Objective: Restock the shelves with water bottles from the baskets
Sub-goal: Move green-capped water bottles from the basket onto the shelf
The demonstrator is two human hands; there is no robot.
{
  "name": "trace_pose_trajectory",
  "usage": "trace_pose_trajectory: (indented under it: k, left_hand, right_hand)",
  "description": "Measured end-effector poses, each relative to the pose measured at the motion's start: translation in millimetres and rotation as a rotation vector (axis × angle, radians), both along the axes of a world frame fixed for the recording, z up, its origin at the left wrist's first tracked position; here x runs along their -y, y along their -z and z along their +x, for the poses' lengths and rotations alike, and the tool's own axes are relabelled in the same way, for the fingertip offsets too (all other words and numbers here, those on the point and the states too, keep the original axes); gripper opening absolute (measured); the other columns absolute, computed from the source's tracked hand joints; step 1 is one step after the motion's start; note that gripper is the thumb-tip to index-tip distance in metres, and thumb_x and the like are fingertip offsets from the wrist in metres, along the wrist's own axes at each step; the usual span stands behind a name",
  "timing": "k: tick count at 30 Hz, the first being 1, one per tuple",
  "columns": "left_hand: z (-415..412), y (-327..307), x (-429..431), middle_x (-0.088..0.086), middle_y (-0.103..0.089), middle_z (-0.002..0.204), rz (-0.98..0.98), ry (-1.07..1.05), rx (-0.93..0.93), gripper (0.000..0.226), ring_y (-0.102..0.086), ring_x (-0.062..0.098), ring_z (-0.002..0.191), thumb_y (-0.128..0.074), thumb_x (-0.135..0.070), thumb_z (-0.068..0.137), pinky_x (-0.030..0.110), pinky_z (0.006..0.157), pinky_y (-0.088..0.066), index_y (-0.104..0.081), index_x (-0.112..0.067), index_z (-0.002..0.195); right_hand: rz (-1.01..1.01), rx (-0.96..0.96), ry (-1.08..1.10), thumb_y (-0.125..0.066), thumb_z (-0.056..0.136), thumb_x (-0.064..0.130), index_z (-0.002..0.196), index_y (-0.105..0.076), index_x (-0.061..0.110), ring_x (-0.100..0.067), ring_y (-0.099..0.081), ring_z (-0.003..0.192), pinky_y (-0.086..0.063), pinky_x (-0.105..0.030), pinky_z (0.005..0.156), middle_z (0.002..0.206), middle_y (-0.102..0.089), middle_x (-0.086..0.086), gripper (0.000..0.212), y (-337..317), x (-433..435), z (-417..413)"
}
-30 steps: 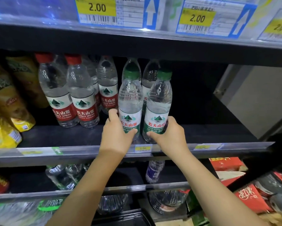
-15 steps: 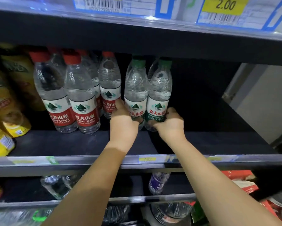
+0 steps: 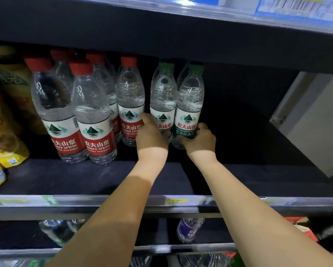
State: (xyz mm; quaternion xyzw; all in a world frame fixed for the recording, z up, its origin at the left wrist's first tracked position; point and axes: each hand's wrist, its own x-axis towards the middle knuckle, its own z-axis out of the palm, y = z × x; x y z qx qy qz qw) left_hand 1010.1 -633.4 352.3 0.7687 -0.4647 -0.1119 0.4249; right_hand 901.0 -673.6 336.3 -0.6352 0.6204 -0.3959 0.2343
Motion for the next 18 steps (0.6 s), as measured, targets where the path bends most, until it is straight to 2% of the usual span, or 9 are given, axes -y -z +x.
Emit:
trace_pose_trajectory:
  k: [4, 11, 15, 18]
  left_hand:
    - [-4.2, 0.6, 6.5, 0.021, -0.064, 0.114, -0.004, 0.004, 0.040, 0.056, -0.062, 0.037, 0.107, -0.071, -0.018, 0.086, 0.037, 0.082, -0.046, -0.035, -0.001, 0.126]
    - [-8.0, -3.8, 11.3, 0.024, -0.062, 0.118, 0.033, 0.005, 0.010, 0.051, -0.061, 0.039, 0.109, -0.067, -0.016, 0.089, 0.038, 0.082, -0.046, -0.035, 0.000, 0.125]
    - [-10.5, -10.1, 4.2, 0.022, -0.059, 0.124, 0.170, 0.037, -0.056, 0.052, -0.058, 0.037, 0.115, -0.065, -0.025, 0.090, 0.036, 0.084, -0.045, -0.040, 0.003, 0.126]
    - [-10.9, -19.4, -19.9, 0.018, -0.064, 0.117, 0.221, 0.097, 0.070, 0.044, -0.061, 0.036, 0.108, -0.060, -0.027, 0.092, 0.035, 0.079, -0.047, -0.047, -0.002, 0.126]
  right_hand:
    - [-0.002, 0.016, 0.011, -0.083, 0.071, 0.021, 0.110, -0.058, 0.005, -0.028, -0.065, 0.104, -0.052, -0.032, 0.081, 0.114, -0.068, -0.012, 0.050, 1.7, 9.0, 3.1]
    - [0.021, 0.042, 0.000, -0.082, 0.072, 0.021, 0.114, -0.056, 0.004, -0.028, -0.064, 0.106, -0.044, -0.023, 0.074, 0.116, -0.066, -0.013, 0.052, 0.2, 14.5, 7.3]
    - [0.159, 0.055, -0.020, -0.086, 0.069, 0.032, 0.123, -0.050, 0.001, -0.030, -0.060, 0.113, -0.046, -0.026, 0.077, 0.124, -0.062, -0.014, 0.073, -7.3, 3.8, 2.9]
    - [0.210, 0.008, -0.032, -0.081, 0.074, 0.035, 0.131, -0.044, 0.003, -0.031, -0.056, 0.118, -0.045, -0.027, 0.081, 0.130, -0.058, -0.013, 0.075, -23.8, -23.1, -7.4]
